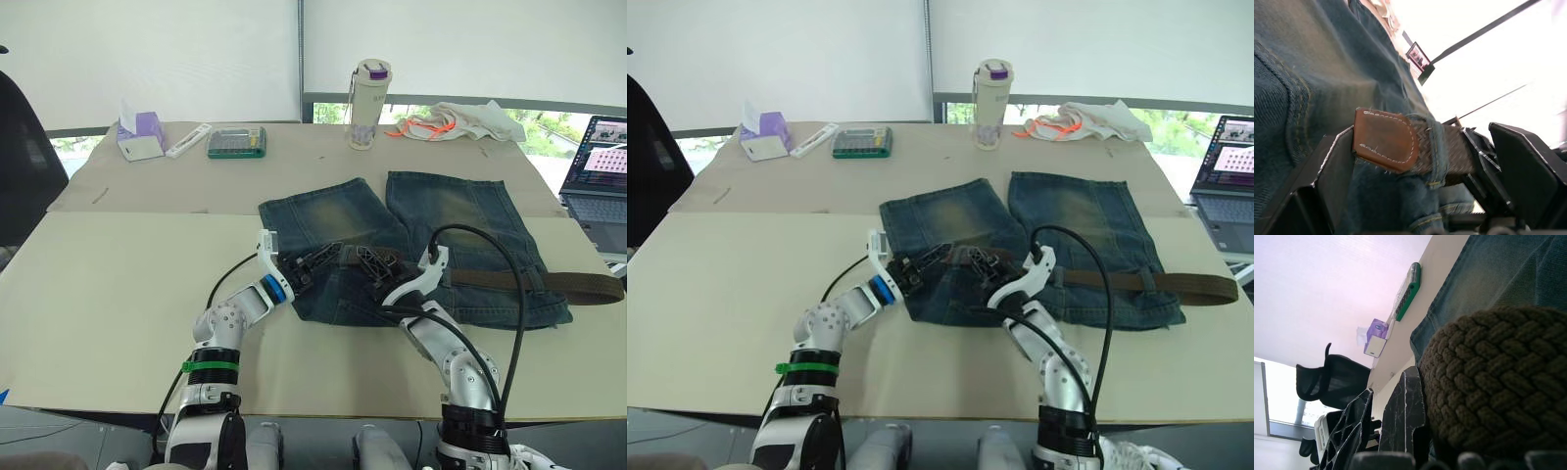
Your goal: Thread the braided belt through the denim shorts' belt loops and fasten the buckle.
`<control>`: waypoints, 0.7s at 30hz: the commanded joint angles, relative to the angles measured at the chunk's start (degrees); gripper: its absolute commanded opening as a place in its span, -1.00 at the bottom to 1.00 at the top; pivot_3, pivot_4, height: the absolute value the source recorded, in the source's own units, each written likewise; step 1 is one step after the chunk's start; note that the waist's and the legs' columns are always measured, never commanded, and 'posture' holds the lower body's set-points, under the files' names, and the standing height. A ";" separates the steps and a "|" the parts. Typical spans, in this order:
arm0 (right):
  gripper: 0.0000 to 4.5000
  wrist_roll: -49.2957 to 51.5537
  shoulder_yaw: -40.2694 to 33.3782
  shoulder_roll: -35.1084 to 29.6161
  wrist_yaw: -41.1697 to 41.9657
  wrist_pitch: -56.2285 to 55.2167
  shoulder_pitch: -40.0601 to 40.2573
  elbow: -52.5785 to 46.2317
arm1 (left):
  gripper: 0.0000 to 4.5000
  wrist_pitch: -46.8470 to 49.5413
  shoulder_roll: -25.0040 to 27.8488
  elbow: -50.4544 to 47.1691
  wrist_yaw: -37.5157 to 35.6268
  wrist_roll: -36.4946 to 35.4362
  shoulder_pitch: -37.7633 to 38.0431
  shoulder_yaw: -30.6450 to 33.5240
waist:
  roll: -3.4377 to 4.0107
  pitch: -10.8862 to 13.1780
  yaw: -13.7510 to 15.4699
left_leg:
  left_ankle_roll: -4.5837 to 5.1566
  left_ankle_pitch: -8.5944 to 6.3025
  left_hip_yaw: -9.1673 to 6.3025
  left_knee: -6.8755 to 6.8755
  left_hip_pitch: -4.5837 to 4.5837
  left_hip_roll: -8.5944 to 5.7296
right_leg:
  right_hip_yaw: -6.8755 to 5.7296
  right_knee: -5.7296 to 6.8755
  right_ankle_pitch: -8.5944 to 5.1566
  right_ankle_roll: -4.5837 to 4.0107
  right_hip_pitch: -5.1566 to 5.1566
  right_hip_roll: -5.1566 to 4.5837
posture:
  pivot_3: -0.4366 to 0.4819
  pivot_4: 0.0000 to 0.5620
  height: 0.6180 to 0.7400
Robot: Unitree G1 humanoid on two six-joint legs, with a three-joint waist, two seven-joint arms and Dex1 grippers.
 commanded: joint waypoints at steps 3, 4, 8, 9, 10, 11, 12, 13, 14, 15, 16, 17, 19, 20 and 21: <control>-1.00 -0.72 1.47 -0.29 0.23 0.70 0.02 -2.16 | 0.03 1.12 -0.89 -3.62 -0.17 -2.34 -0.24 -0.50 | 0.00 0.00 0.09 | 0.00 0.00 0.00 0.00 -0.01 0.00 | 0.00 -0.01 0.00 0.00 0.00 0.00 | -0.05 -0.47 1.00; -1.00 -0.84 1.61 -0.36 0.30 0.78 0.03 -2.16 | -0.12 1.15 -0.95 -3.71 -0.09 -2.23 -0.11 -0.56 | 0.00 0.00 0.10 | 0.00 0.00 0.00 0.00 -0.01 0.00 | 0.00 -0.02 0.00 0.00 0.00 0.00 | -0.05 -0.47 1.00; -1.00 -1.64 2.35 -0.73 1.23 1.01 0.25 -2.37 | -0.70 0.89 -1.21 -3.74 0.28 -1.58 0.09 -0.87 | 0.00 0.00 0.10 | 0.00 0.00 0.00 0.00 -0.01 0.00 | 0.00 -0.02 0.00 0.00 0.00 0.00 | -0.05 -0.47 1.00; -1.00 -1.98 2.62 -0.97 1.73 1.01 0.34 -2.49 | -0.86 0.87 -1.29 -3.73 0.31 -1.48 0.11 -0.92 | 0.00 0.00 0.09 | 0.00 0.00 0.00 0.00 -0.01 0.00 | 0.00 -0.02 0.00 0.00 0.00 0.00 | -0.05 -0.47 1.00; -0.82 -3.00 2.88 -1.43 1.85 0.73 0.52 -2.72 | -1.00 0.74 -1.21 -3.65 0.26 -1.14 0.09 -1.17 | 0.00 0.00 0.09 | 0.00 0.00 0.00 0.00 -0.01 0.00 | 0.00 -0.02 0.00 0.00 0.00 0.00 | -0.05 -0.47 1.00; -0.64 -3.76 3.08 -1.67 1.81 0.48 0.65 -2.92 | -1.00 0.71 -1.08 -3.66 0.19 -0.97 0.11 -1.32 | 0.00 0.00 0.11 | 0.00 0.00 0.00 0.00 -0.01 0.00 | 0.00 -0.02 0.00 0.00 0.00 0.00 | -0.05 -0.47 1.00; -0.48 -3.18 3.36 -2.14 2.62 0.93 1.05 -3.96 | -1.00 0.31 -0.91 -3.47 0.32 -0.43 0.02 -1.58 | 0.00 0.00 0.12 | 0.00 0.00 0.00 0.00 -0.01 0.00 | 0.00 -0.02 0.00 0.00 0.00 0.00 | -0.05 -0.47 1.00; -0.37 -3.16 3.60 -2.80 2.73 1.33 1.60 -5.09 | -1.00 -0.31 -0.61 -2.98 0.63 0.35 -0.17 -1.76 | 0.00 0.00 0.17 | 0.00 0.00 0.00 0.00 -0.02 0.00 | 0.00 -0.03 0.00 0.00 0.00 0.00 | -0.05 -0.47 1.00; -0.18 -3.08 3.82 -3.23 2.81 1.59 2.00 -5.85 | -1.00 -0.74 -0.39 -2.61 0.83 0.87 -0.31 -1.84 | 0.00 0.00 0.21 | 0.00 0.00 0.00 0.00 -0.02 0.00 | 0.00 -0.03 0.00 0.00 0.00 0.00 | -0.05 -0.47 1.00; -0.06 -3.58 4.30 -5.00 3.96 2.34 3.07 -7.29 | -1.00 -1.36 0.38 -2.24 0.60 1.89 -0.35 -2.38 | 0.00 0.00 0.23 | 0.00 0.00 0.00 -0.02 -0.03 0.00 | 0.00 -0.05 0.00 0.00 0.00 0.00 | -0.05 -0.47 1.00; 0.11 -4.09 4.63 -6.22 4.71 2.78 3.77 -8.15 | -1.00 -1.76 0.95 -2.00 0.35 2.52 -0.37 -2.76 | 0.00 0.00 0.27 | 0.00 0.00 0.00 -0.01 -0.04 0.00 | 0.00 -0.06 0.00 0.00 0.00 0.00 | -0.05 -0.47 1.00; 0.25 -5.24 5.26 -11.34 8.67 4.06 5.93 -11.32 | -1.00 -2.98 3.20 -1.53 -1.24 4.87 -0.06 -4.56 | 0.00 0.00 0.28 | 0.00 0.00 0.00 -0.01 -0.05 -0.02 | 0.00 -0.07 0.00 0.00 0.00 -0.01 | -0.05 -0.47 1.00; 0.54 -5.48 4.43 -21.08 17.41 5.45 10.14 -17.23 | -1.00 -5.44 7.53 -0.35 -4.30 9.03 0.62 -7.74 | 0.02 0.01 0.63 | 0.00 0.00 0.01 0.00 -0.08 -0.04 | -0.01 -0.11 -0.01 0.01 0.01 -0.02 | -0.05 -0.47 1.00; 0.72 -5.07 3.92 -24.20 20.16 5.39 11.48 -18.86 | -1.00 -6.37 8.89 0.27 -5.22 10.14 0.75 -8.64 | 0.00 0.02 0.54 | -0.01 0.00 0.01 0.00 -0.09 -0.07 | -0.02 -0.16 -0.02 0.03 0.01 -0.02 | -0.05 -0.47 1.00; 0.91 -3.26 -0.14 -27.90 22.28 5.06 12.92 -19.15 | -1.00 -7.17 10.44 1.55 -5.52 10.61 0.40 -8.10 | -0.01 0.02 0.34 | -0.01 -0.01 0.01 -0.01 -0.09 -0.06 | -0.02 -0.19 -0.02 0.02 0.01 -0.02 | -0.05 -0.47 1.00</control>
